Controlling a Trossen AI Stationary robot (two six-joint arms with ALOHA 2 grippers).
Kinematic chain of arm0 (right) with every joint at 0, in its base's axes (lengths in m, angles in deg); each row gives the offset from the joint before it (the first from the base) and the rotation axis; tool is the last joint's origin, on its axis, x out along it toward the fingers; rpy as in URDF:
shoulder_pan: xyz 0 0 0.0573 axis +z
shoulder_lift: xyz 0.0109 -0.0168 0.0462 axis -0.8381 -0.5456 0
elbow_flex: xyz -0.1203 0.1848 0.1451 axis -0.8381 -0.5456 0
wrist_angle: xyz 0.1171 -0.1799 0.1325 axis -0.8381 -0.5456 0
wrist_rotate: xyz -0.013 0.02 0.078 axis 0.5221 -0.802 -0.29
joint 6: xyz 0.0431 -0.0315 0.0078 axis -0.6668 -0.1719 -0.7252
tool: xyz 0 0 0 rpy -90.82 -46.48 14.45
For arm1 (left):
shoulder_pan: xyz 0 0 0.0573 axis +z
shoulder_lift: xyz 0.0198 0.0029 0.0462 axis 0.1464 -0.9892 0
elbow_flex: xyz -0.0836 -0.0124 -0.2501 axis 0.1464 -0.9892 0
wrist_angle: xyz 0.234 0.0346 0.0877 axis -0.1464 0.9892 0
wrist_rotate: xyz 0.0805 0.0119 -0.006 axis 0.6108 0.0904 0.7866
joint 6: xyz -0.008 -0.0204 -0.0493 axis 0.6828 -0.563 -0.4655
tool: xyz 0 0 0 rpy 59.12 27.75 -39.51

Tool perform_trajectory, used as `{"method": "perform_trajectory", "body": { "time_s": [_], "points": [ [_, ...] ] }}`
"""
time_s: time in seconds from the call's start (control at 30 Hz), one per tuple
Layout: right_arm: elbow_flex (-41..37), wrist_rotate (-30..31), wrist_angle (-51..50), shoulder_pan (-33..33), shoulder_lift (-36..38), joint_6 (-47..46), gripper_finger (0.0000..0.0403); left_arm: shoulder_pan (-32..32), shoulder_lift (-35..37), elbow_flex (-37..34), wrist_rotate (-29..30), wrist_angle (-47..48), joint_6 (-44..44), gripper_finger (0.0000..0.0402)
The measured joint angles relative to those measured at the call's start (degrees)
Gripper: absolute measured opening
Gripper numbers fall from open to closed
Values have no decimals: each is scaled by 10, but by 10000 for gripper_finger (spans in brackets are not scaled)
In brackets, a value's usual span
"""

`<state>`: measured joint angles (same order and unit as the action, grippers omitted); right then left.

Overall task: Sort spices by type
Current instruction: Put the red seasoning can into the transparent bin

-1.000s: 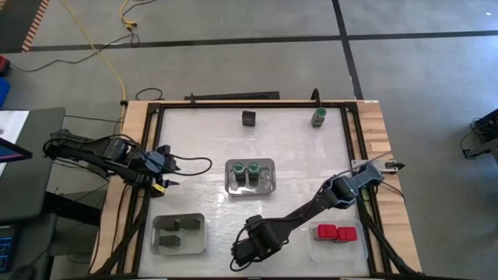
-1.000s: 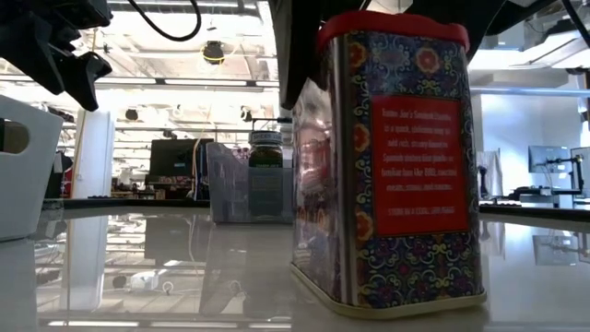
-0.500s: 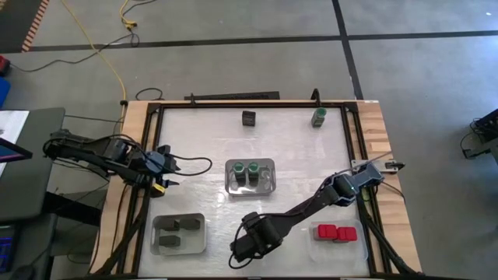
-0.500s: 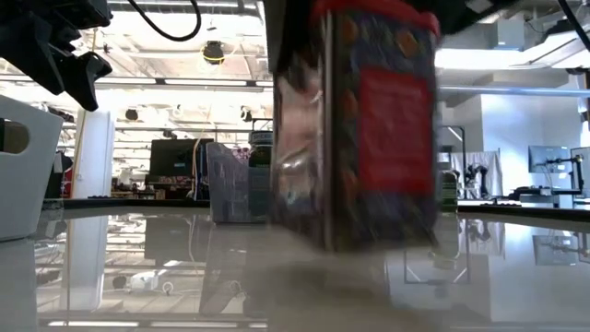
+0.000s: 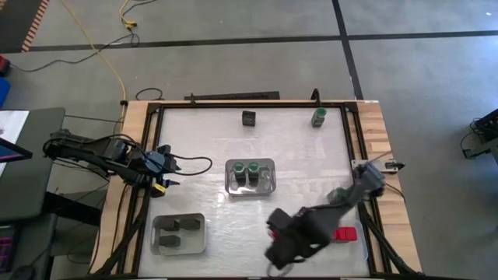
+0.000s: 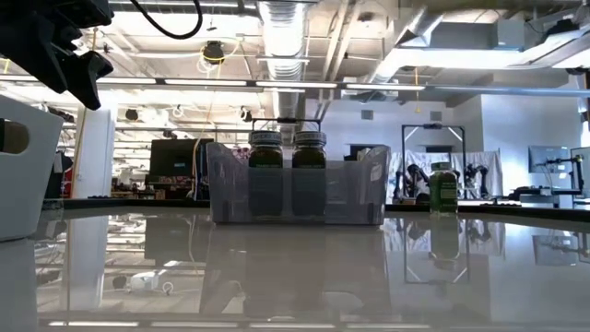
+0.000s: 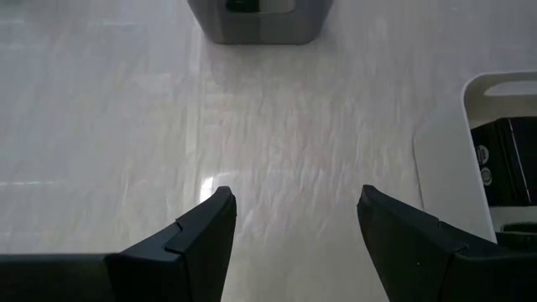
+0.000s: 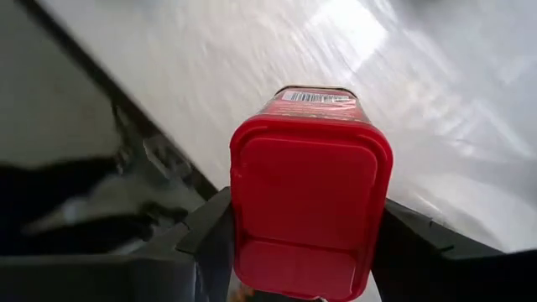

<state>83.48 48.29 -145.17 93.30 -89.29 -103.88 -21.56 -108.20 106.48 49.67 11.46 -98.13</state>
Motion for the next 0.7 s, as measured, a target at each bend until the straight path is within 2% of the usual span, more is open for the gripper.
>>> {"method": "perform_trajectory", "body": {
  "time_s": [0.3,0.5,0.7],
  "points": [
    [-18,-1,-1,102,65,110,239,0,0,0,0,-5,-16,240],
    [-70,-1,-1,170,87,88,239,0,0,0,0,-7,-33,240],
    [-174,0,-2,220,131,56,239,0,0,0,0,-7,-42,240]
  ]
}}
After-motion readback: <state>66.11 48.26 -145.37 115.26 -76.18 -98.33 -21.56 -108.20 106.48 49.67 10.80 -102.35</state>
